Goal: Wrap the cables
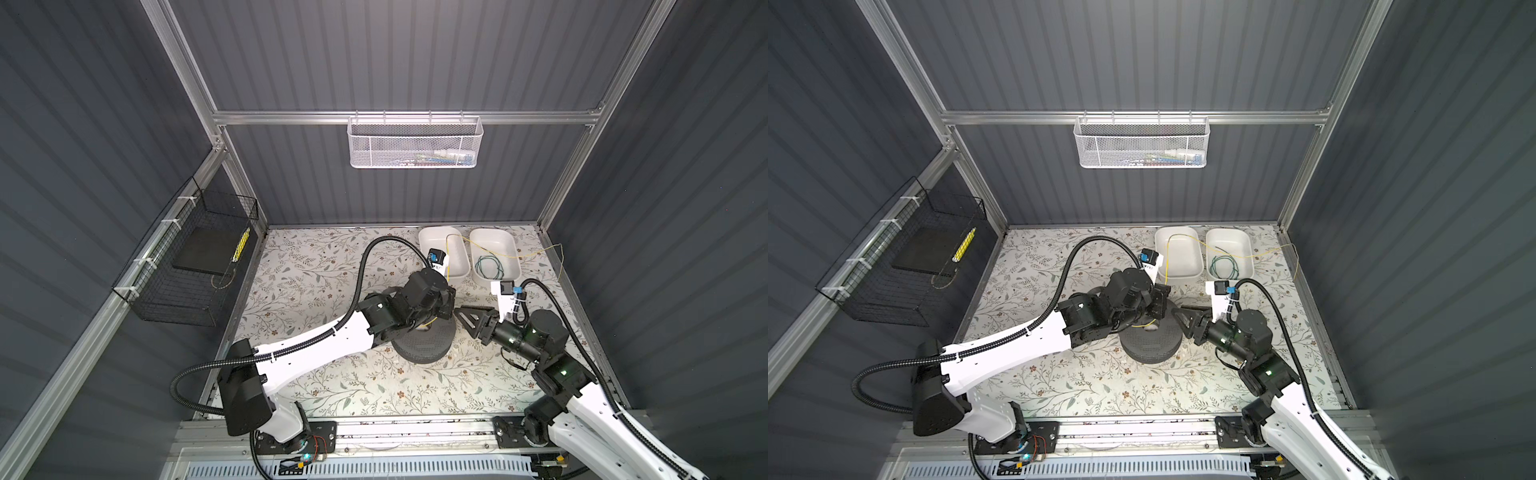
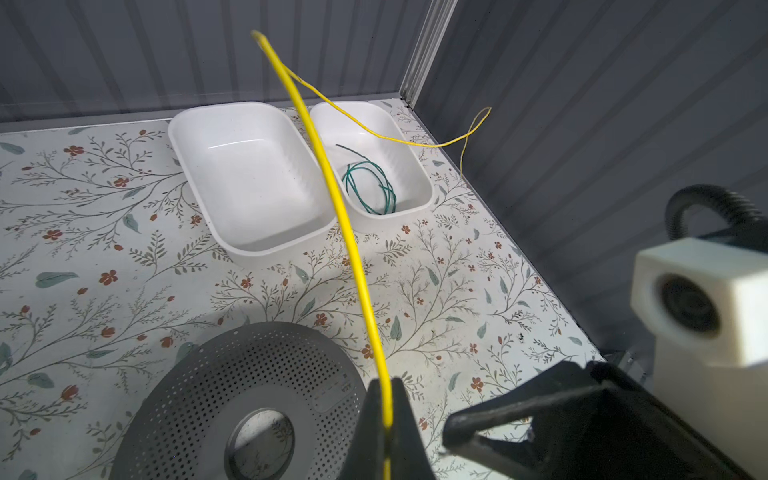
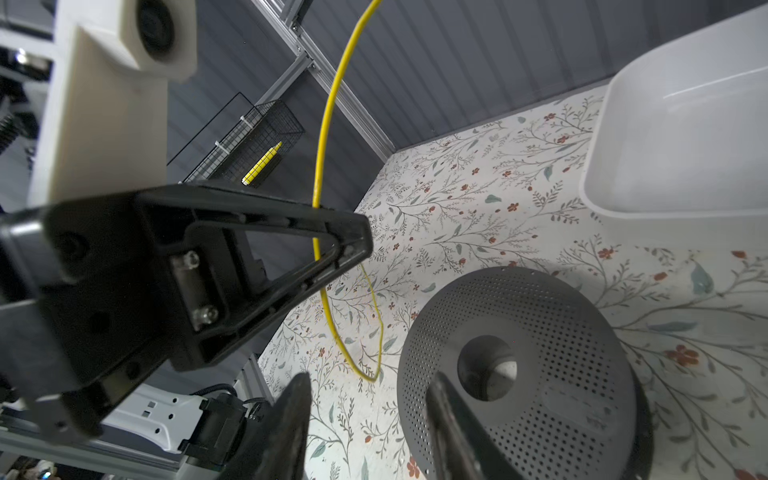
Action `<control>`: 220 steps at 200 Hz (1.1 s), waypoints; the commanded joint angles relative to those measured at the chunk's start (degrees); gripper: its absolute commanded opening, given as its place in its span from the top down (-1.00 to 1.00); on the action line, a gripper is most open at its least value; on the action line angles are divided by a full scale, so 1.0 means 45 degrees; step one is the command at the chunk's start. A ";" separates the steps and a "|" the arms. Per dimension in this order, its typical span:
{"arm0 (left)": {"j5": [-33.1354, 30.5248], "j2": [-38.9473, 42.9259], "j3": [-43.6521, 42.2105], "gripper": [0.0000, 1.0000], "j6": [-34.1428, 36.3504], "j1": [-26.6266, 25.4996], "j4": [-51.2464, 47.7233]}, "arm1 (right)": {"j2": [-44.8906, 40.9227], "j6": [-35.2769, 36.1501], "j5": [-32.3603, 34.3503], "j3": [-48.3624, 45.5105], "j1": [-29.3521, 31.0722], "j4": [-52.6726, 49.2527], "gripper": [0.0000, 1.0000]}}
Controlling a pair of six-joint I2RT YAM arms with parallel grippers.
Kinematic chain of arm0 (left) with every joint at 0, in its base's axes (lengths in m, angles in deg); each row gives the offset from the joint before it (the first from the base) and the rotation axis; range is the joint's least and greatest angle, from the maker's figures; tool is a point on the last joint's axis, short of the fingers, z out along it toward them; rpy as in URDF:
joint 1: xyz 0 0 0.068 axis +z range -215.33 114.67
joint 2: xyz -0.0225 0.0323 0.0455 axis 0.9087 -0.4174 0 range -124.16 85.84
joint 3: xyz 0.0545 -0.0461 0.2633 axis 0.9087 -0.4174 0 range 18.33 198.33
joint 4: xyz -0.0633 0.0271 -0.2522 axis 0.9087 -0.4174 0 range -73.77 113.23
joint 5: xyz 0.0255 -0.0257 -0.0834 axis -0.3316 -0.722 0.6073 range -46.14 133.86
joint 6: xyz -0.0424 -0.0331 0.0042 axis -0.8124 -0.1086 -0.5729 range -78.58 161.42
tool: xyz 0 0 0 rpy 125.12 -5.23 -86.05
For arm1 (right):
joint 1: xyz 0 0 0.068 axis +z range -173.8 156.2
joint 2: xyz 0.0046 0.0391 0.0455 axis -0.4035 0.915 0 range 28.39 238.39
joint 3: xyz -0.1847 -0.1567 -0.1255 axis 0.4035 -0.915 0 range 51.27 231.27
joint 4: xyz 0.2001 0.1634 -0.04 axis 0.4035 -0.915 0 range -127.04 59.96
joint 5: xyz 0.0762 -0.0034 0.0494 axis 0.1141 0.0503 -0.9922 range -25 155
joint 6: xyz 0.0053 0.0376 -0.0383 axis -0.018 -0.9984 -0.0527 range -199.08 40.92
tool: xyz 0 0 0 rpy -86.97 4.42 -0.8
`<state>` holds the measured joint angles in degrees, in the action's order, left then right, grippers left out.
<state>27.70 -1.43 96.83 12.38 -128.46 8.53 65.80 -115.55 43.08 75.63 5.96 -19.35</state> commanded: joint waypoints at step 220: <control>-0.3465 0.9605 -0.4431 -0.45 -0.0375 0.0163 -0.4711 | 0.0089 0.0435 0.3721 0.0623 0.1503 0.1431 0.99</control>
<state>18.50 35.20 84.26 14.56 -128.11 -2.49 67.35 -113.16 59.13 75.69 13.00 -12.37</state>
